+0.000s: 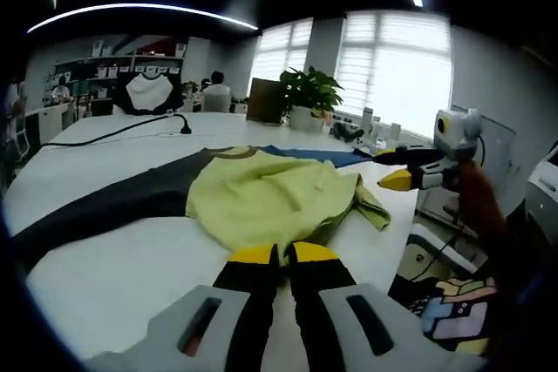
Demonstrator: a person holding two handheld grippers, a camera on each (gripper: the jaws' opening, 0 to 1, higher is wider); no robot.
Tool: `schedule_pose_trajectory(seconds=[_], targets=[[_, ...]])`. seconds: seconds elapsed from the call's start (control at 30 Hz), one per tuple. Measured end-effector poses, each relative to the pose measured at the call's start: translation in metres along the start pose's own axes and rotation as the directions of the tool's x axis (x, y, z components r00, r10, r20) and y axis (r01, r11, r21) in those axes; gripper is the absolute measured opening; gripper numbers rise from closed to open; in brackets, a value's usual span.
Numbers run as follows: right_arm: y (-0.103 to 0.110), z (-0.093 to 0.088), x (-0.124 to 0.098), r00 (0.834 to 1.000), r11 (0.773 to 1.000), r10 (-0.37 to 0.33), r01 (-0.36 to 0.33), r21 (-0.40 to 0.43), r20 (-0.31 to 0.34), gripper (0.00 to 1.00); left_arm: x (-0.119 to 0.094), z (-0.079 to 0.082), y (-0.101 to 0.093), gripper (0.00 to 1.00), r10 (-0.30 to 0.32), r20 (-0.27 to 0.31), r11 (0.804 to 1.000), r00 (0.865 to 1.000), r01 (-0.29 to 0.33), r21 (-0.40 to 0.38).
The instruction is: Fold the garment on the visible template until the final outline fits inside the template.
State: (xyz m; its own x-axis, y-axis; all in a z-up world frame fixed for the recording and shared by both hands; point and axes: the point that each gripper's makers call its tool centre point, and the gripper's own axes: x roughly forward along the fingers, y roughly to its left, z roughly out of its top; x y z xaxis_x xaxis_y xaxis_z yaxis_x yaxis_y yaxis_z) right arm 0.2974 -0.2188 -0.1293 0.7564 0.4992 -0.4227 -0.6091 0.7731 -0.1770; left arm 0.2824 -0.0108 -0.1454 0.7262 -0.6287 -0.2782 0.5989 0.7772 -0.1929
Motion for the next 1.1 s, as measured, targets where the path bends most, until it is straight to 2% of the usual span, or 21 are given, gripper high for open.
schedule_pose_trajectory(seconds=[0.13,0.17,0.23,0.37,0.43,0.5,0.57,0.67,0.77,0.97,1.03,1.07,1.1], targets=[[0.017,-0.005,0.004,0.999,0.999,0.033,-0.034,-0.017,-0.026,0.41,0.0,0.001,-0.001,0.06,-0.005,0.007,1.0,1.0,0.005,-0.005],[0.023,-0.011,0.006,0.997,0.998,0.057,-0.057,0.003,-0.054,0.41,0.0,0.001,-0.002,0.06,-0.006,0.009,1.0,1.0,0.006,-0.006],[0.029,-0.014,0.013,0.995,0.997,0.076,-0.075,0.019,-0.06,0.41,0.0,0.002,-0.003,0.06,-0.01,0.012,1.0,1.0,0.01,-0.006],[0.028,-0.018,0.022,0.996,0.999,0.042,-0.042,0.003,-0.077,0.34,-0.002,0.005,-0.003,0.06,-0.013,0.018,1.0,1.0,0.013,-0.005],[0.029,-0.022,0.024,0.995,0.999,0.022,-0.024,-0.021,-0.096,0.27,-0.002,0.007,-0.003,0.06,-0.012,0.02,1.0,1.0,0.012,-0.005],[0.032,-0.025,0.026,0.993,0.998,0.029,-0.036,-0.059,-0.112,0.26,-0.003,0.008,-0.004,0.06,-0.012,0.021,1.0,1.0,0.012,-0.001],[0.036,-0.027,0.029,0.992,0.998,0.047,-0.051,-0.035,-0.12,0.26,-0.003,0.01,-0.004,0.06,-0.011,0.023,1.0,1.0,0.011,-0.001],[0.038,-0.031,0.032,0.99,0.998,0.048,-0.054,-0.041,-0.132,0.25,-0.002,0.011,-0.005,0.06,-0.01,0.025,1.0,1.0,0.01,-0.002],[0.036,-0.033,0.032,0.99,0.998,0.057,-0.059,-0.014,-0.132,0.23,0.0,0.01,-0.007,0.06,-0.009,0.023,1.0,1.0,0.009,-0.002],[0.032,-0.038,0.03,0.991,0.997,0.069,-0.064,0.048,-0.116,0.08,0.0,0.01,-0.009,0.06,-0.009,0.02,1.0,1.0,0.009,-0.002],[0.032,-0.037,0.029,0.992,0.995,0.079,-0.072,0.07,-0.103,0.0,-0.001,0.01,-0.009,0.06,-0.008,0.02,1.0,1.0,0.008,0.0],[0.031,-0.034,0.028,0.994,0.993,0.078,-0.07,0.093,-0.079,0.0,-0.001,0.01,-0.009,0.06,-0.007,0.02,1.0,1.0,0.007,0.0],[0.032,-0.035,0.027,0.993,0.993,0.084,-0.077,0.085,-0.088,0.0,-0.002,0.011,-0.008,0.06,-0.006,0.021,1.0,1.0,0.006,0.001]])
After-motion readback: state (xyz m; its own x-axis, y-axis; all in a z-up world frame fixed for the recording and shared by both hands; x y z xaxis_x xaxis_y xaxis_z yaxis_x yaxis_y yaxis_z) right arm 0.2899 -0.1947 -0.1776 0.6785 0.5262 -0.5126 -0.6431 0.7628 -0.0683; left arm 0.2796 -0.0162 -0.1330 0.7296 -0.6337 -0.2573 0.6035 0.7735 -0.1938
